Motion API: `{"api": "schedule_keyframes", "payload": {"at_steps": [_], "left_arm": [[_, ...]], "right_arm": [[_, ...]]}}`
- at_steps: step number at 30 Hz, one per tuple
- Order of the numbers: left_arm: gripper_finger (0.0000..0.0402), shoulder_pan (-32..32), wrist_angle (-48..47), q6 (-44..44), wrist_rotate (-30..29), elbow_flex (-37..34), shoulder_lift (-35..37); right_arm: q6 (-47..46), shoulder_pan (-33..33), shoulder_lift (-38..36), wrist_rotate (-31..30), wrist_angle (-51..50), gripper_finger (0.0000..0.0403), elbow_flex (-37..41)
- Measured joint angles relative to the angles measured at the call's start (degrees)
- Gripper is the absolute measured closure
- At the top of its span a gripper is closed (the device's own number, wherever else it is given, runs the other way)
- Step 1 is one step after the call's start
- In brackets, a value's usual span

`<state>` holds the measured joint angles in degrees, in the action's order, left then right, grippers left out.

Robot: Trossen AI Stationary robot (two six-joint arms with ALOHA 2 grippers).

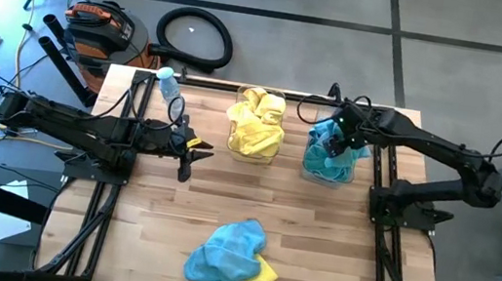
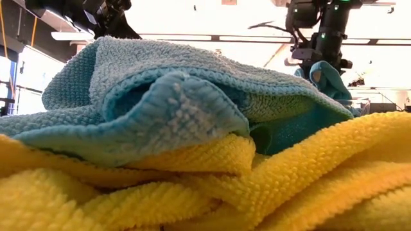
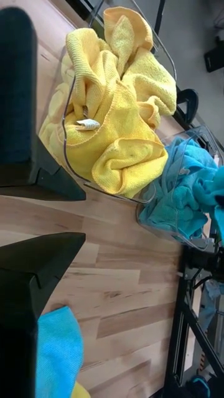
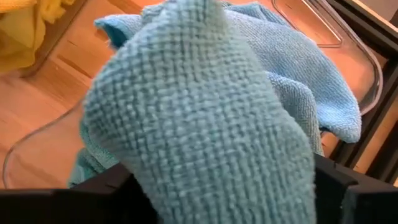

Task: Sort microfiber towel by color & place in baskets
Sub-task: Put the blue towel into the right transparent bin

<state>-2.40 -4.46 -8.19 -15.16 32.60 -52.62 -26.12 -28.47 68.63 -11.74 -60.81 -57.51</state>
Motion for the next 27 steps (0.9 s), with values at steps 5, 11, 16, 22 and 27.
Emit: {"api": "schedule_keyframes", "payload": {"at_steps": [5,11,16,22,27], "left_arm": [[0.0324,0.01,0.00,-0.15,-0.02,0.00,0.00],[0.0324,0.00,-0.01,-0.17,-0.02,0.00,0.00],[0.0324,0.01,0.01,-0.17,-0.02,0.00,0.00],[0.0324,0.01,0.01,-0.21,-0.02,0.00,0.00],[0.0324,0.01,-0.01,-0.20,0.00,0.00,0.00]], "right_arm": [[-0.52,0.00,-2.03,0.46,-1.26,0.0115,-2.60],[-2.14,0.00,-6.13,1.27,-1.07,0.0114,-4.29],[-2.21,0.04,-7.35,2.87,-2.41,0.0114,-4.29],[-5.01,0.04,-6.41,0.56,-4.90,0.0114,-4.25],[-7.32,1.09,-6.80,3.15,-4.80,0.0114,-4.25]]}}
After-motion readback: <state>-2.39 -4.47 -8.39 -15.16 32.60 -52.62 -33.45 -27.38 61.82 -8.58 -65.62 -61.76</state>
